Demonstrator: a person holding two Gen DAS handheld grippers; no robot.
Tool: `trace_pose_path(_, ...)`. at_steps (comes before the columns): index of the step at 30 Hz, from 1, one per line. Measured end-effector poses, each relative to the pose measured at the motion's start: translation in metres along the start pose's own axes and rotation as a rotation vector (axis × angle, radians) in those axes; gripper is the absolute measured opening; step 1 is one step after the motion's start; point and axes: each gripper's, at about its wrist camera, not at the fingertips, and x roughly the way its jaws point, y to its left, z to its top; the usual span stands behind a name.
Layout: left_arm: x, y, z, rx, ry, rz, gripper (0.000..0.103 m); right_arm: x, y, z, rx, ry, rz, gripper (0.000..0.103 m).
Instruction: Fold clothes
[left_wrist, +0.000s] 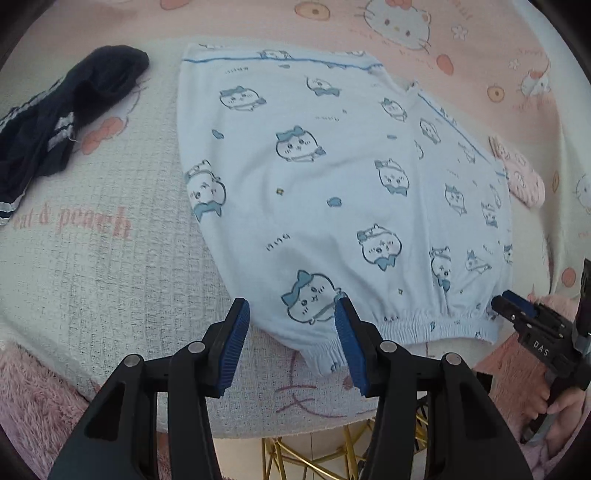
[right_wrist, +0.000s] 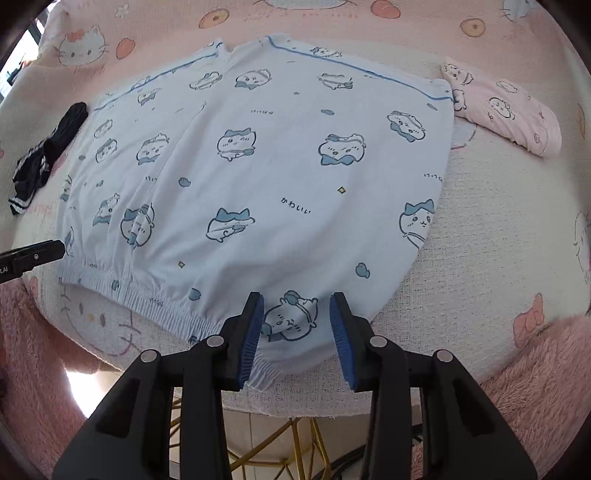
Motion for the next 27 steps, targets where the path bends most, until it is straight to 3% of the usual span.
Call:
trace_pose_path(4,0.005,-0.006,-0.001,0.062,0.025,0.07,0.05,-0.003,0.003,-0.019,0.034,-0.01,0.04,0.038)
trace_pose_path(7,0.023,-0.012,-0.014,0.126,0.112,0.188,0.05,-0.003,-0.003,-0.027,0.065,0.003,0.04,0.038)
trace_pose_path(9,0.02,-0.01,-0.023,0.117,0.122,0.203,0.051,-0.004,-0.013,-0.029,0.093,0.001,0.041,0.038)
trace_pose_path(12,0.008,-0.003,-0.034,0.103,0.128,0.208,0.051,-0.005,-0.03,-0.031,0.132,0.007,0.046,0.038)
trace_pose_path(17,-0.027,0.006,-0.033,0.125,0.022,0.161,0.051,-0.004,-0.017,-0.03,0.078,-0.001,0.066,0.038)
trace_pose_path(22,-0.008,0.025,-0.049,0.122,0.115,0.229,0.053,0.008,-0.005,-0.036,0.006,0.069,-0.008,0.038)
trace_pose_path(24,-0.017,0.035,-0.055,0.082,0.11,0.198,0.055,0.004,-0.012,-0.042,0.028,0.089,-0.01,0.038)
trace_pose_path(27,-0.04,0.052,-0.062,0.058,0.074,0.167,0.055,-0.005,-0.037,-0.05,0.17,0.089,0.117,0.038)
